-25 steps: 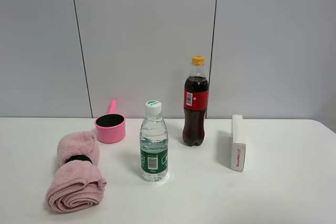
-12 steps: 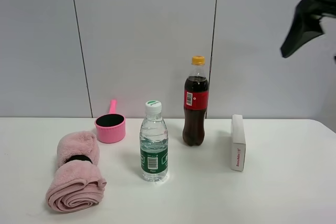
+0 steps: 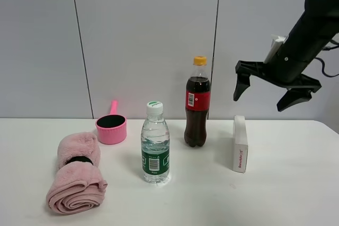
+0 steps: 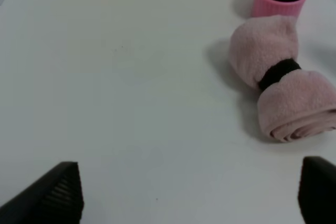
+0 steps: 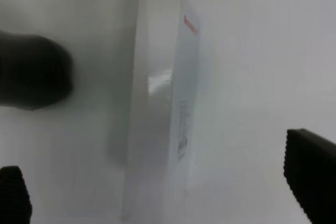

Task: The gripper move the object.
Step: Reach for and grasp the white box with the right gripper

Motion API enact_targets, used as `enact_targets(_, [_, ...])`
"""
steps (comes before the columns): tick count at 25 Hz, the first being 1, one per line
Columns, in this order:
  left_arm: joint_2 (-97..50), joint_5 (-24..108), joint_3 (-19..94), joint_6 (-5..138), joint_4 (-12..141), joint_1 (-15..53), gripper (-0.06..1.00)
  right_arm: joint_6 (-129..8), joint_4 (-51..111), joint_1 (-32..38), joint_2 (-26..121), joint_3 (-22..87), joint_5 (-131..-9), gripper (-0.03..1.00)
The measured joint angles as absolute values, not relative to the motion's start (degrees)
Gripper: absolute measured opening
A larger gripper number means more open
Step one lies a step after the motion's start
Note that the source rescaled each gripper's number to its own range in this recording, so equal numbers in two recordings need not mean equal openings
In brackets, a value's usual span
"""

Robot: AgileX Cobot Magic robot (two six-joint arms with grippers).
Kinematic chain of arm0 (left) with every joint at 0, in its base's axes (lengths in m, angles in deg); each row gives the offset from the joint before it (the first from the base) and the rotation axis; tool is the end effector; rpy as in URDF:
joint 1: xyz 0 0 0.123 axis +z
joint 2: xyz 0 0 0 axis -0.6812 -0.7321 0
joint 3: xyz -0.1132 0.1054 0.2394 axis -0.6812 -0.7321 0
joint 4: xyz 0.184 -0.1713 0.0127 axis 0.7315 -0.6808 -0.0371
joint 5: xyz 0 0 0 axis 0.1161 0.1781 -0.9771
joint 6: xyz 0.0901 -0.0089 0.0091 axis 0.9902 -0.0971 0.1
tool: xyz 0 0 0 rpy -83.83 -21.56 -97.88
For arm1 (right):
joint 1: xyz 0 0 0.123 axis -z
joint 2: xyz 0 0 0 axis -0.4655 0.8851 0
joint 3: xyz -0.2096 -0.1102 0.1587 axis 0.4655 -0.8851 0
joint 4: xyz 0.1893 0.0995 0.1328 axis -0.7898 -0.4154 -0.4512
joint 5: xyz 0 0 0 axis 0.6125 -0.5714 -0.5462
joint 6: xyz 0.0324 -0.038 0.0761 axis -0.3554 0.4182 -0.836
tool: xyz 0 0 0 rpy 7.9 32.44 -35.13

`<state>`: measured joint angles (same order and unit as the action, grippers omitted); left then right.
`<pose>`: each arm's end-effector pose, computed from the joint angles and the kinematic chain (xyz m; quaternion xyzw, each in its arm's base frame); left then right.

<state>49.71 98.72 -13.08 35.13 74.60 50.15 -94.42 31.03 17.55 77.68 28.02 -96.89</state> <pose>-0.0062 -0.0054 0.2800 -0.0329 0.8475 0.0165 0.5295 0.3843 0.0754 0.2337 0.0439 0.9609 0.0947 0.2563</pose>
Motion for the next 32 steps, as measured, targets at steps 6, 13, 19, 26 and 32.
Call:
enact_targets(6, [49.71,98.72,-13.08,35.13,74.6,50.15,1.0,-94.51,31.03,17.55,81.42,28.02,-92.36,1.0])
enact_targets(13, [49.71,98.72,-13.08,35.13,74.6,50.15,1.0,-94.68,30.92,17.55,85.59,28.03,-89.54,1.0])
enact_targets(19, [49.71,98.72,-13.08,35.13,74.6,50.15,1.0,-94.9,29.47,17.18,88.39,28.03,-87.52,1.0])
enact_targets(26, [49.71,98.72,-13.08,35.13,74.6,50.15,1.0,-94.9,28.38,16.47,90.93,28.03,-85.89,1.0])
enact_targets(32, [49.71,98.72,-13.08,35.13,74.6,50.15,1.0,-94.9,28.3,16.05,93.04,28.03,-85.83,1.0])
